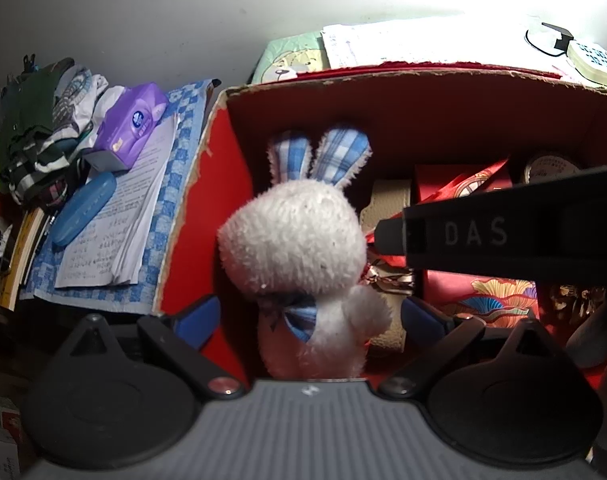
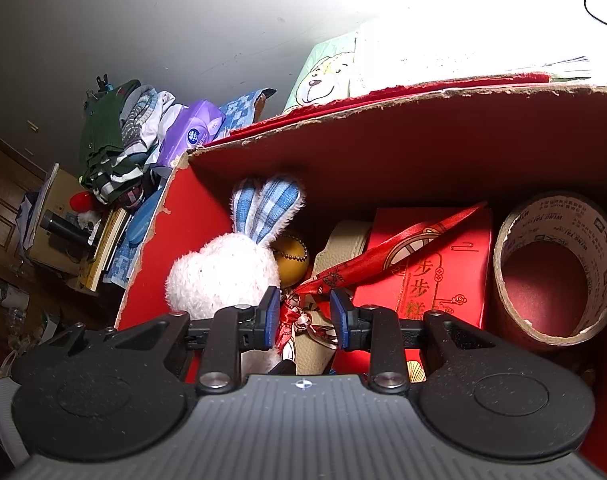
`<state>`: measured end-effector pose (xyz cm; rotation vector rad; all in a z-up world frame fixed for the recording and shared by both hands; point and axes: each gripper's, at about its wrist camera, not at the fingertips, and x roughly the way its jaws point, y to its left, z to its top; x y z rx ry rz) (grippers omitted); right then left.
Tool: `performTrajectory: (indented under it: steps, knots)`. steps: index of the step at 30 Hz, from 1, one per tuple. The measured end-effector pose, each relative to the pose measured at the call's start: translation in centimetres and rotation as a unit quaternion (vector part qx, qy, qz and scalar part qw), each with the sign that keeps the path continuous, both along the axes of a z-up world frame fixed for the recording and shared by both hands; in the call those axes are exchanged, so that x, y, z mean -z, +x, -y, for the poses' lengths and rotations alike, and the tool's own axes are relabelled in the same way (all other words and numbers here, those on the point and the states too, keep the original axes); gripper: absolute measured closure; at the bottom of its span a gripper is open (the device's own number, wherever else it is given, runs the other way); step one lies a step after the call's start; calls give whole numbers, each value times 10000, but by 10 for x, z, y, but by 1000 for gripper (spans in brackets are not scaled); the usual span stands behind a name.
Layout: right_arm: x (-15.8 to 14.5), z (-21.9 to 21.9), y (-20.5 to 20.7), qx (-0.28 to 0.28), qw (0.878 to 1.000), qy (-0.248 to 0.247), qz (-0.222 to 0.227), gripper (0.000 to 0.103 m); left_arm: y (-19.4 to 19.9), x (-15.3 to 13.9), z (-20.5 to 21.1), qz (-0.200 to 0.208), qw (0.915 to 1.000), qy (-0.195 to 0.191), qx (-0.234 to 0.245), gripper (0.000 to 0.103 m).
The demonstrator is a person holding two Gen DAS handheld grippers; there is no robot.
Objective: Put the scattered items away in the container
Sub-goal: 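Open both grippers to release the bunny inside the box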
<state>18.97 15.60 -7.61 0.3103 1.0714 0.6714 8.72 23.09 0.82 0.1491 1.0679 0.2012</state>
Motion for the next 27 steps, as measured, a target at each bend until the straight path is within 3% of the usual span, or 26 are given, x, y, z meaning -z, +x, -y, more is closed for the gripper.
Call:
performTrajectory:
  steps: [10,17,27]
  knots:
    - [-1,1,-2,49,10000,0,3,71,1,-3,-2,-31,10000,-51,-46,6]
    - [-12,0,-11,164,9988,-360,292,70,1,-8,-3,-18,9999,-68,-86,8]
    - [-25,19,-26,393,9982,-286,361,71,-6,-20,6,95,10000,26,-8,9]
